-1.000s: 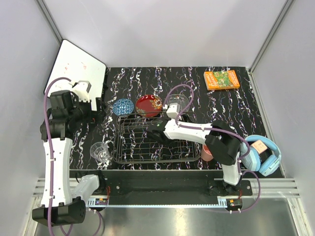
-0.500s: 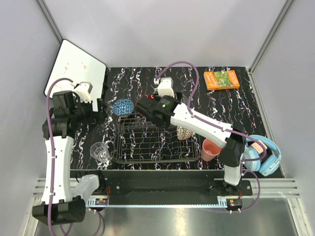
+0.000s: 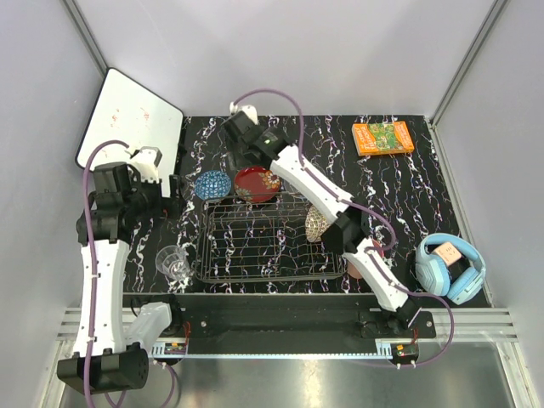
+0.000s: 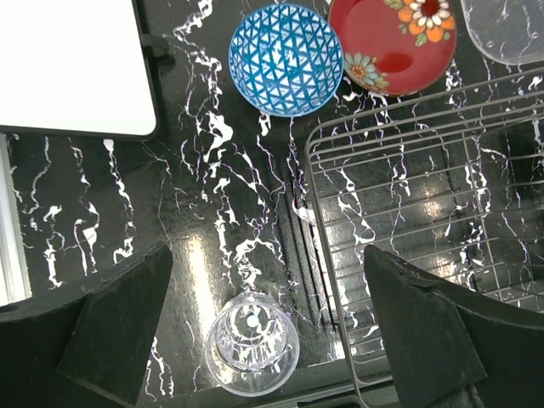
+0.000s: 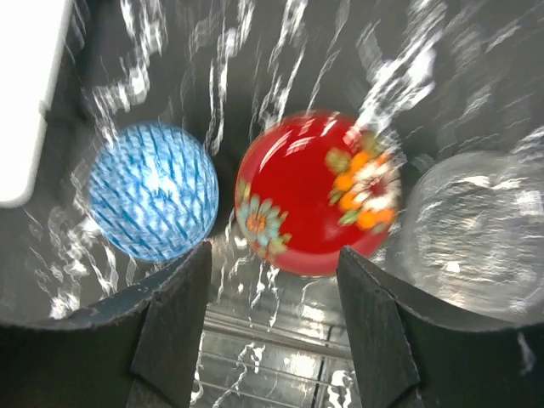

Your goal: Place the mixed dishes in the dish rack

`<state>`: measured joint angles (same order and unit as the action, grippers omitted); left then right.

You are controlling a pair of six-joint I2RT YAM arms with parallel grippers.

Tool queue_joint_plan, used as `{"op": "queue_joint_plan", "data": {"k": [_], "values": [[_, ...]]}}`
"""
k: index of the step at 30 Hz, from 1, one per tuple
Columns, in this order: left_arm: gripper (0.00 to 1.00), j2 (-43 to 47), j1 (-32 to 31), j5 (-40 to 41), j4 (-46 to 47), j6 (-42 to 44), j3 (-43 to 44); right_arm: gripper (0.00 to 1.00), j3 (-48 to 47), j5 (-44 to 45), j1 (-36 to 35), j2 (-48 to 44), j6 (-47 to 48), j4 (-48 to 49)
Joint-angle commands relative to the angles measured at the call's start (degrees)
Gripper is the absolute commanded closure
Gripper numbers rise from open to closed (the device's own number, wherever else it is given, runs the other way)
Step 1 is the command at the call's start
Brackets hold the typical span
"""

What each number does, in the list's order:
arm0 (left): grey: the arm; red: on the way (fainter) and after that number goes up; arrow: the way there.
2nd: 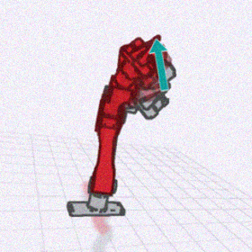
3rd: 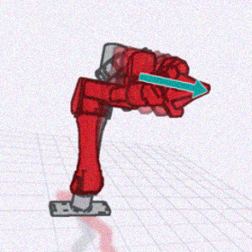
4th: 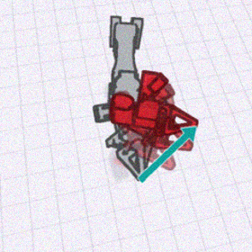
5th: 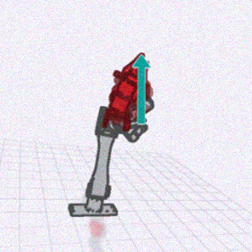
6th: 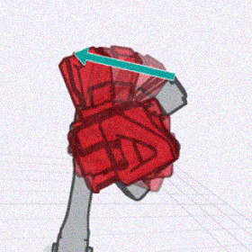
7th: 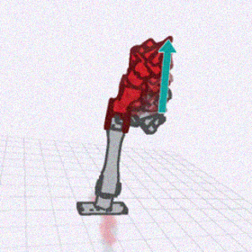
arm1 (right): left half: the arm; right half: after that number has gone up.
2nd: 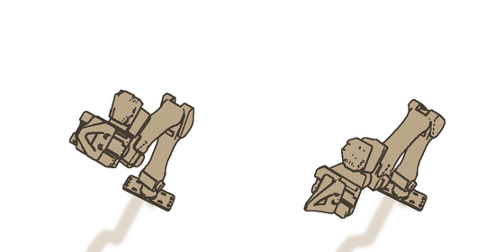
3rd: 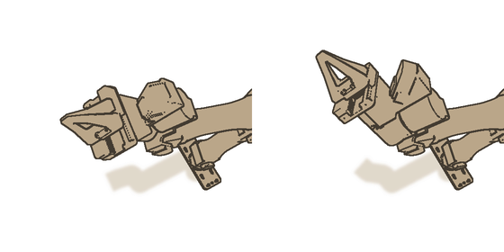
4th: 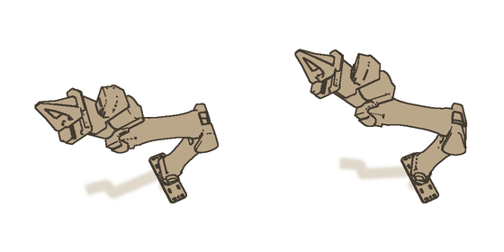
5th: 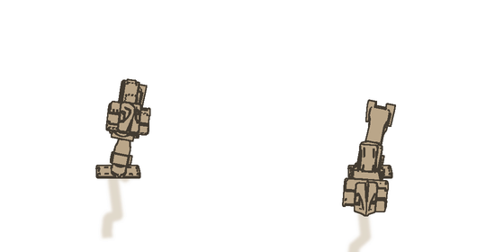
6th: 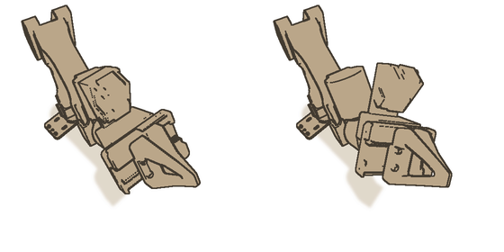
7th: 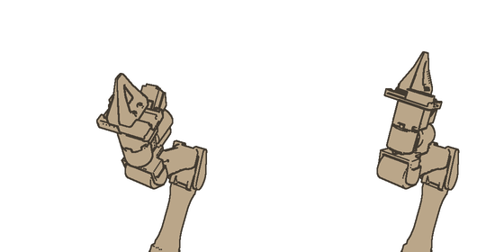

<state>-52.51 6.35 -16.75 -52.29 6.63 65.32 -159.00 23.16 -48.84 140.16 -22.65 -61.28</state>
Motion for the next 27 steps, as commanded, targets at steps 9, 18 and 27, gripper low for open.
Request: {"op": "queue_joint_plan", "data": {"k": [9, 18, 27], "values": [[0.01, -0.7, 0.2, -1.9, 4.2, 0.2, -1.5, 0.32, 7.0, -24.8, 2.2, 5.5, 1.2, 9.3], [0.01, -0.6, 0.2, -2.0, 4.5, 0.3, -2.2, 0.31, 5.9, -30.3, 4.5, 9.5, -1.6, 13.2], [0.01, 0.0, 0.2, -2.8, 5.0, -0.3, -2.1, 0.32, 7.2, -32.6, 4.7, 10.8, -0.7, 16.2]]}}
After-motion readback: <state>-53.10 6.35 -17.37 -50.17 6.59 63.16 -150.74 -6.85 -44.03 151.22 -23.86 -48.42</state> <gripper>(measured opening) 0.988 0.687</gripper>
